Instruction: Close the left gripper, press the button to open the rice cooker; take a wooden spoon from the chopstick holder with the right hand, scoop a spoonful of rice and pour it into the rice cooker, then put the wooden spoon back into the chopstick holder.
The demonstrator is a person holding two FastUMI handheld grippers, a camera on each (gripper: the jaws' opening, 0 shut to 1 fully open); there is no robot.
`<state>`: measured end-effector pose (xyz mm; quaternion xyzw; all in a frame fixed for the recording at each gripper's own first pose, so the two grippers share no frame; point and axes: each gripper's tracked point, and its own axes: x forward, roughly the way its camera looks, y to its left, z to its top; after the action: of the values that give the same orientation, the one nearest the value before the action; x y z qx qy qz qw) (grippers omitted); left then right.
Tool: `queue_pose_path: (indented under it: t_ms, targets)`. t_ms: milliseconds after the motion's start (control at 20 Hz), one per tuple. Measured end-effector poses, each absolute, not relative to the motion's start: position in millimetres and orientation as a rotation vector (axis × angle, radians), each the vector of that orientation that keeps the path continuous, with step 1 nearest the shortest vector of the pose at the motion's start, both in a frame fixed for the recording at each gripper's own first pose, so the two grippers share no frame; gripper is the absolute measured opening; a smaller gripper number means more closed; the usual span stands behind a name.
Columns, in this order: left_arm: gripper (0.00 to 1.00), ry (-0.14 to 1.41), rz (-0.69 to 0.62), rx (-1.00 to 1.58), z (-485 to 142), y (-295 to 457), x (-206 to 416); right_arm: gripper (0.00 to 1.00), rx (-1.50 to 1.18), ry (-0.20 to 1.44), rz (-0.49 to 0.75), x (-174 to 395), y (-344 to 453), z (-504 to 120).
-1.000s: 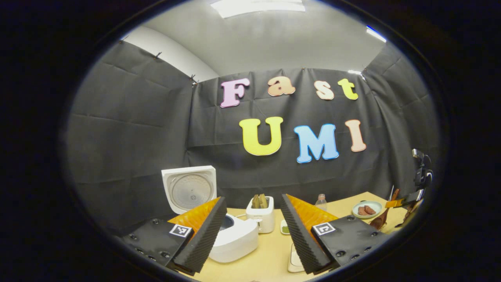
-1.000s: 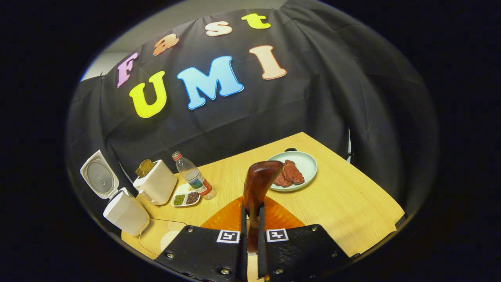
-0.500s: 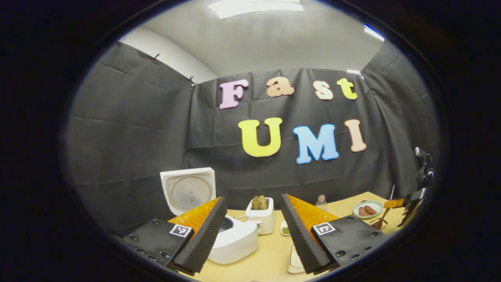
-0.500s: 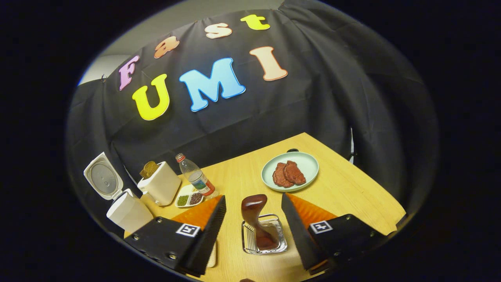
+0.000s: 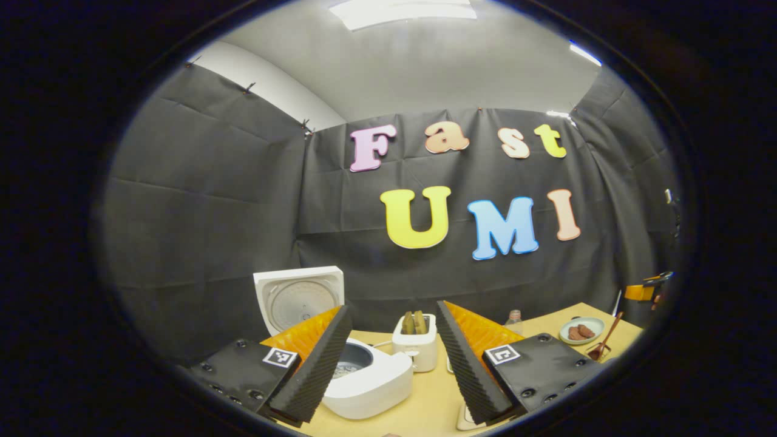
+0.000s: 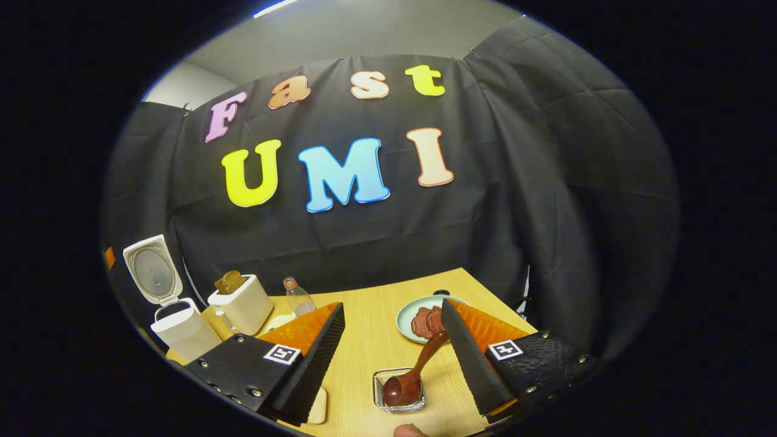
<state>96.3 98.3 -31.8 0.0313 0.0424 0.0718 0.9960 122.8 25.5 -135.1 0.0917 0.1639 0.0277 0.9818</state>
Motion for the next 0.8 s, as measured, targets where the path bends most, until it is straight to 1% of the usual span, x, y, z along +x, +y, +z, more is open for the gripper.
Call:
queue_pose_path:
  t_ms: [150,200,250,300,350,400,450,500,550,600,650,800]
  targets:
    - [0.94,0.068,0.218,0.089,-23.1,133.5,114.3,0.96,0.159,0.289,0.068,120.4,41.5,-114.1]
    - [0.96,0.059,0.245,0.097,-18.6,146.6,123.5,0.97,0.147,0.275,0.064,119.1,45.8,-108.7]
    - [0.96,0.055,0.263,0.101,-17.4,157.2,130.5,0.96,0.137,0.264,0.065,118.0,51.1,-103.5]
    - [0.94,0.052,0.283,0.103,-15.6,170.1,138.3,0.97,0.133,0.257,0.068,116.9,58.8,-98.8]
    - [0.94,0.051,0.296,0.104,-14.2,180.2,146.3,0.97,0.131,0.253,0.071,115.2,66.0,-95.9]
    - [0.96,0.052,0.311,0.108,-13.5,191.1,154.9,0.97,0.128,0.252,0.071,113.6,71.8,-95.2]
    - [0.94,0.051,0.326,0.115,-13.5,202.7,164.2,0.97,0.124,0.253,0.066,112.4,75.9,-94.8]
    - [0.96,0.047,0.341,0.123,-11.5,213.8,174.5,0.97,0.123,0.255,0.061,111.1,81.3,-94.9]
    - [0.96,0.04,0.353,0.13,-8.9,223.6,183.7,0.97,0.124,0.253,0.059,109.0,86.5,-92.9]
    - [0.94,0.032,0.36,0.135,-4.5,231.2,193.9,0.97,0.124,0.252,0.058,100.7,87.8,-94.8]
    - [0.96,0.022,0.368,0.137,-1.0,239.7,203.7,0.97,0.12,0.252,0.055,98.2,92.3,-95.2]
    - [0.96,0.006,0.373,0.121,2.6,266.1,235.4,0.96,0.095,0.245,0.036,88.7,100.3,-95.5]
